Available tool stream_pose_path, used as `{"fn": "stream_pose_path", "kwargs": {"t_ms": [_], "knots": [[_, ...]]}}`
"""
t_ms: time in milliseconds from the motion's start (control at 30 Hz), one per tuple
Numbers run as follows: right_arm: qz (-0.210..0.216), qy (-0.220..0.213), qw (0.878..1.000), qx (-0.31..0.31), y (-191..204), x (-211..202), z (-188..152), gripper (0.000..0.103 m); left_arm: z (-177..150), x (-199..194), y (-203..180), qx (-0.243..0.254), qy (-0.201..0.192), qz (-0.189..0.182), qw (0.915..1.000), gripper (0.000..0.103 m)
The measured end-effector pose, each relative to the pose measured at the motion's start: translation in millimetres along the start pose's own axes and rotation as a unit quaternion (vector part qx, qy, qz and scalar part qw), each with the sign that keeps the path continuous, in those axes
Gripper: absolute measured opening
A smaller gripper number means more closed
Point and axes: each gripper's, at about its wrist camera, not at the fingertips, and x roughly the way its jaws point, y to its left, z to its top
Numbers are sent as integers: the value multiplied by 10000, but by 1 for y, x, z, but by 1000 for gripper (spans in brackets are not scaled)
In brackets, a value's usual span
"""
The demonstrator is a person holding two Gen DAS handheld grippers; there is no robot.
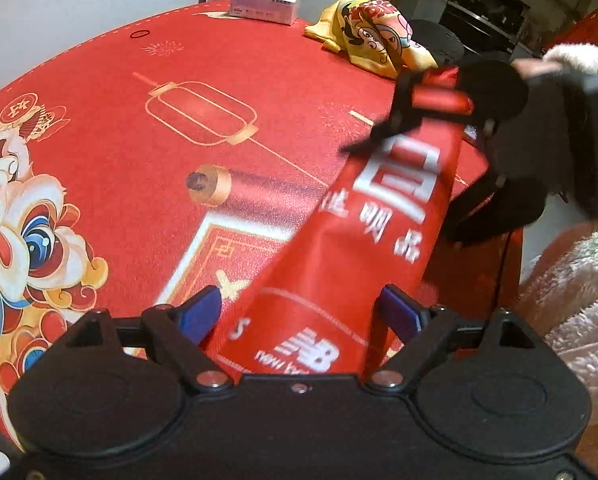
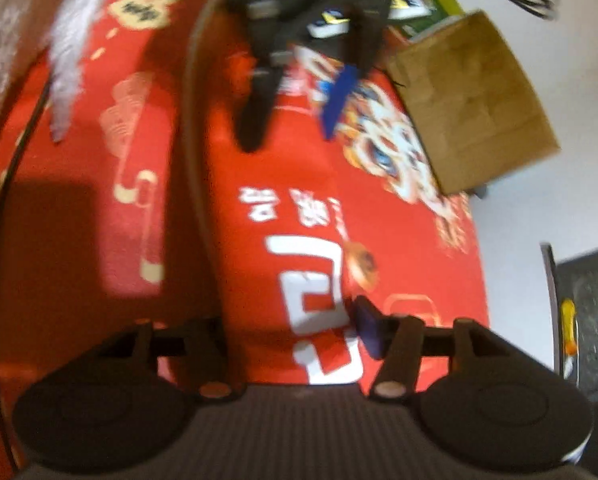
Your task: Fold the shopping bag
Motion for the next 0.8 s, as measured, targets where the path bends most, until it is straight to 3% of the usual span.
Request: {"fn": "stream_pose_path", "kwargs": {"t_ms": [67,233,400,500,633,733,800], "knots": [[-184,51,9997,118,-10,-14,-6,67,-2,2,-4,49,-33,129,9999,89],[-641,212,9976,180,-31,-40,-28,78,-6,13,-12,86,-94,491,9987,88],[-1156,242,9924,360,-48,-47,-42,89,-3,21,-12,-200,-300,654,9972,87],[-1571,313,9869,200,-47,-42,-43,94,-4,22,-9,-585,-395,909,9934,86],[-2368,174,9714,20,-46,-36,-45,102,-7,17,0,-1352,-566,1309,9805,87],[-2519,184,9647,745,-59,-37,-40,102,-7,15,3,-1557,-576,1465,9752,93],[-2406,159,9541,1779,-81,-38,-39,102,-7,14,3,-1654,-573,1481,9734,98]]}}
